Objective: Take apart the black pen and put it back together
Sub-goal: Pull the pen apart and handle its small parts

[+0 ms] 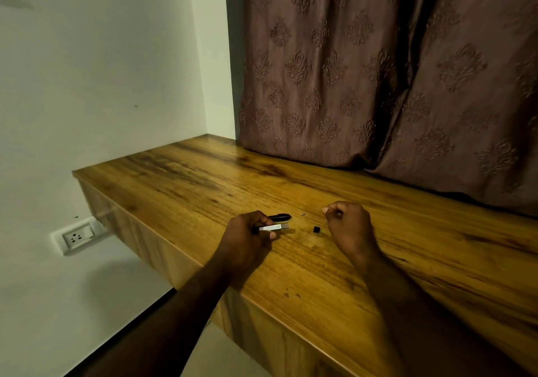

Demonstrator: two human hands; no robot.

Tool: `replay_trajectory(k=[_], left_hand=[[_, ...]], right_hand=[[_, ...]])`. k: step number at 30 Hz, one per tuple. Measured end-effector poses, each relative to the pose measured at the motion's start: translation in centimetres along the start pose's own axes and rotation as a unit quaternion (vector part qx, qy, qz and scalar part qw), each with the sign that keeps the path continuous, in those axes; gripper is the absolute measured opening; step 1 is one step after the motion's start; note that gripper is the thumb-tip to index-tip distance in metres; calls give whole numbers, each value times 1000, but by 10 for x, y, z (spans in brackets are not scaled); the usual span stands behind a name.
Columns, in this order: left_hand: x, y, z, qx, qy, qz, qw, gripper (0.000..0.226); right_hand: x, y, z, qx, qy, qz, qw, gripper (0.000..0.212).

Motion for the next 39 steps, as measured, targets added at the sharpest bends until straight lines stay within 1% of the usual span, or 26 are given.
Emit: replay_trajectory(k=[1,2,4,5,7,8,10,12,14,15,16,17,18,19,20,21,25,29,33,36,39], left_hand=[[-1,-1,2,9,-31,-6,999,5],[-2,0,2,10,-35,-6,999,8],[-7,0,2,12,-44,2,999,10],[-6,-1,3,18,-62,-4,998,9],[-5,-2,2,10,-33,0,999,7],[-7,-3,1,2,5,17,1000,7],[-6,-5,-1,-1,26,26,999,13],[-6,-4,-1,7,7,29,1000,17],[-7,-2,0,12,0,29,1000,17],[-8,-3,1,14,-14,31,999,16],[-10,-4,1,4,0,44,999,14],[-17,-7,-1,-16,42,77,996,9],[-28,-12,-4,-48,128,127,983,4],[-38,-17,-4,-78,210,171,959,11],[-45,-20,-5,-99,262,200,939,21],[-50,-20,-6,-109,278,203,933,29],[-47,-17,-10,-138,290,172,931,58],[-43,-19,-9,-134,286,165,934,70],[-48,-21,-7,-127,292,183,930,72],[-53,-26,1,-107,312,203,922,68],[-54,-27,2,-100,308,205,924,61]], right_hand=[[3,-2,1,3,38,1,999,14],[7,-5,8,23,81,6,996,13],[16,-17,29,88,155,24,984,13],[20,-23,40,116,171,26,978,11],[28,-33,54,147,176,20,973,9],[30,-35,58,152,184,21,971,8],[30,-36,60,150,208,33,966,6],[28,-35,59,148,239,51,958,6],[25,-34,60,154,261,66,951,5],[24,-34,61,159,268,72,947,7],[24,-35,63,164,276,77,944,10],[23,-36,64,167,284,82,940,11],[23,-37,65,169,295,89,936,10],[23,-38,64,166,308,97,932,9],[21,-36,64,160,326,108,926,7],[19,-34,62,151,345,120,919,6],[9,-29,59,122,426,162,882,8],[10,-31,59,125,467,175,858,9],[12,-31,58,137,467,170,857,9],[14,-34,61,155,462,168,857,13],[16,-35,61,159,466,173,853,16]])
Point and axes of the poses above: each hand's wrist, its own y-axis towards the middle knuckle, its own z-axis out of the palm, x = y × z, the point moved 10 cm from there along y, towards the middle knuckle, and after that the axes turned 6 degrees about -z, right-handed, at the moved point
